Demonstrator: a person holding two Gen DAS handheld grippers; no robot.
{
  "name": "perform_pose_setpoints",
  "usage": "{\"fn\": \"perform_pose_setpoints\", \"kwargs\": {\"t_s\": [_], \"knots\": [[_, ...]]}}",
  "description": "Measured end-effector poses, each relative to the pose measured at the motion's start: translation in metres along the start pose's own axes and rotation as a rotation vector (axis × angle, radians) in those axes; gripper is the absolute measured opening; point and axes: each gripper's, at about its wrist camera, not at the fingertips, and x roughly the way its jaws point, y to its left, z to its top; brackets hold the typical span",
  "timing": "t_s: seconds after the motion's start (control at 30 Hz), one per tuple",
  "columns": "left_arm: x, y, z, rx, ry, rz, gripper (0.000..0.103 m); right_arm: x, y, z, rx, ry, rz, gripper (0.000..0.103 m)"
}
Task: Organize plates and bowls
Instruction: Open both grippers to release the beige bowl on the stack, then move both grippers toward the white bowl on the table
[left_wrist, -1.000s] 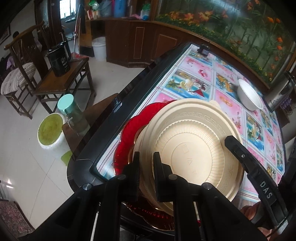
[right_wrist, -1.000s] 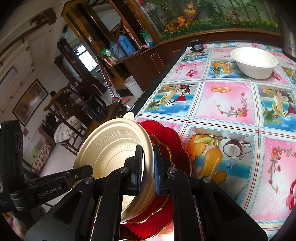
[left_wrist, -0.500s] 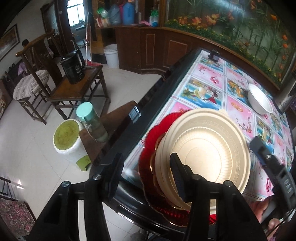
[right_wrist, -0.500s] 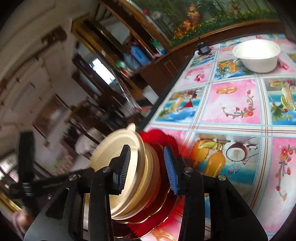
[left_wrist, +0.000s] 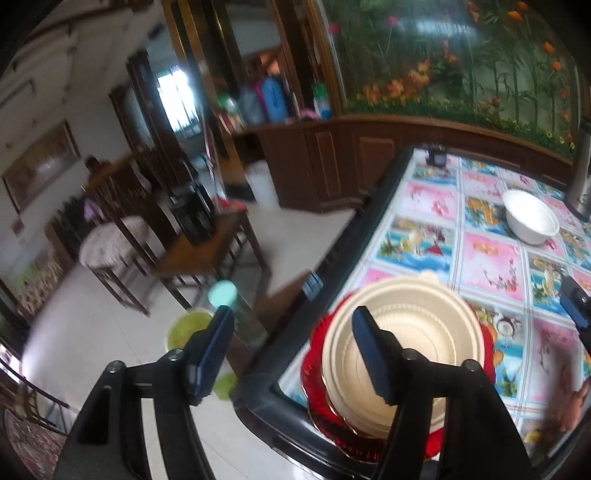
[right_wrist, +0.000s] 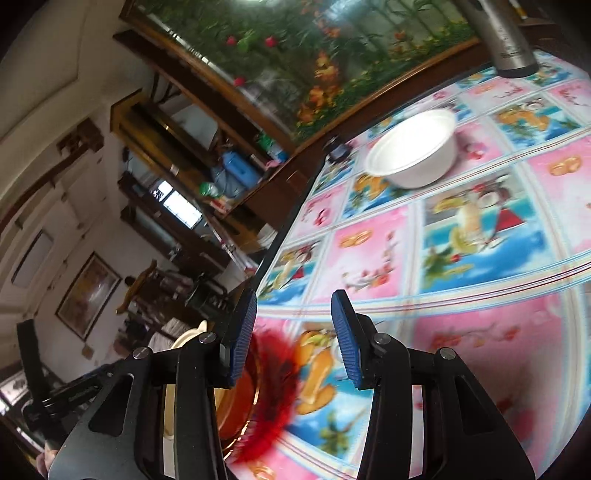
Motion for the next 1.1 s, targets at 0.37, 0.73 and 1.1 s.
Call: {"fn": "perform_pose_setpoints", "kwargs": {"t_s": [0.37,0.73,1.1], "knots": [[-0.057,-0.052,0.033,0.008,-0.187,-0.087,0.079,-0.049,-0.039,0.021,0.036,-0.067,-0.055,0.043],[-0.069,-0.178,0.076,0.12,-0.183,-0.317,0.079,-0.125,-0.048,0.106,-0.071,-0.163,-0.19,0.052],[-0.034,-0.247,0.115,0.097,-0.138,-0.376,0.079,-0.151,-0.041,0.188,-0.099,-0.271,-0.244,0.053]]}}
